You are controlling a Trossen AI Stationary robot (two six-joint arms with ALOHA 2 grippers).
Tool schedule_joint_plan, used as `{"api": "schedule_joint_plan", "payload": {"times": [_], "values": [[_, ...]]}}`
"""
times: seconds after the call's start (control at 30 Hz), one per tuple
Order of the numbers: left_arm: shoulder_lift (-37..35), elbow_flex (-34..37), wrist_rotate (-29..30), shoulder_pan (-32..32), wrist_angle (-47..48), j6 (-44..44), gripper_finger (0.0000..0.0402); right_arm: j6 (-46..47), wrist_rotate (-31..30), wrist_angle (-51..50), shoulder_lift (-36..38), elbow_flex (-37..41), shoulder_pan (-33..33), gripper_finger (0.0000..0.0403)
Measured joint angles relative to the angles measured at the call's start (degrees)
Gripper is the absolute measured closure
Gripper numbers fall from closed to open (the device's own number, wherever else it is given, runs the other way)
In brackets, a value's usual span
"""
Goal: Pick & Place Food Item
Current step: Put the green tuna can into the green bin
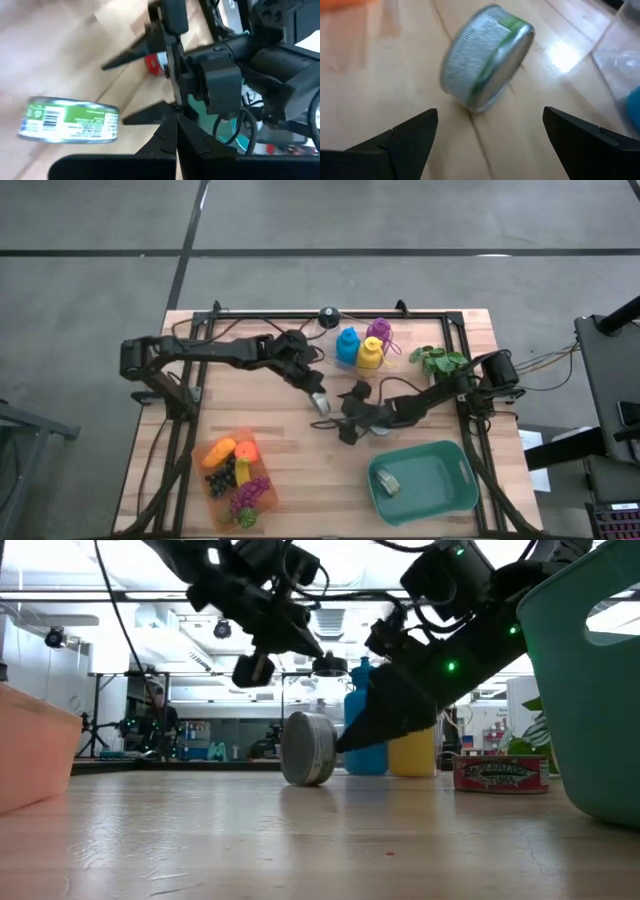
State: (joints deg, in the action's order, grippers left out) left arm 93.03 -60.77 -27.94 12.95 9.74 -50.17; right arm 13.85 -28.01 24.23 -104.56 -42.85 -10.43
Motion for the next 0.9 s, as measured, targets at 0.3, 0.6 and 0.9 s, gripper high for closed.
{"api": "schedule_joint_plan", "payload": {"times": [0.3,0.6,0.9], "values": [[-7.83,0.00,12.22,2.22,11.15,9.02,0.0400,15.57,-0.90,3.02,1.01,0.00,-4.97,0.0044],[-15.88,0.04,21.90,2.41,13.64,27.76,0.0400,32.54,-21.27,4.31,0.98,-3.31,-7.06,0.0044],[-19.82,0.04,30.95,2.62,13.77,31.31,0.0400,20.97,-21.70,-2.42,-0.85,-14.01,-3.92,0.0044]]}}
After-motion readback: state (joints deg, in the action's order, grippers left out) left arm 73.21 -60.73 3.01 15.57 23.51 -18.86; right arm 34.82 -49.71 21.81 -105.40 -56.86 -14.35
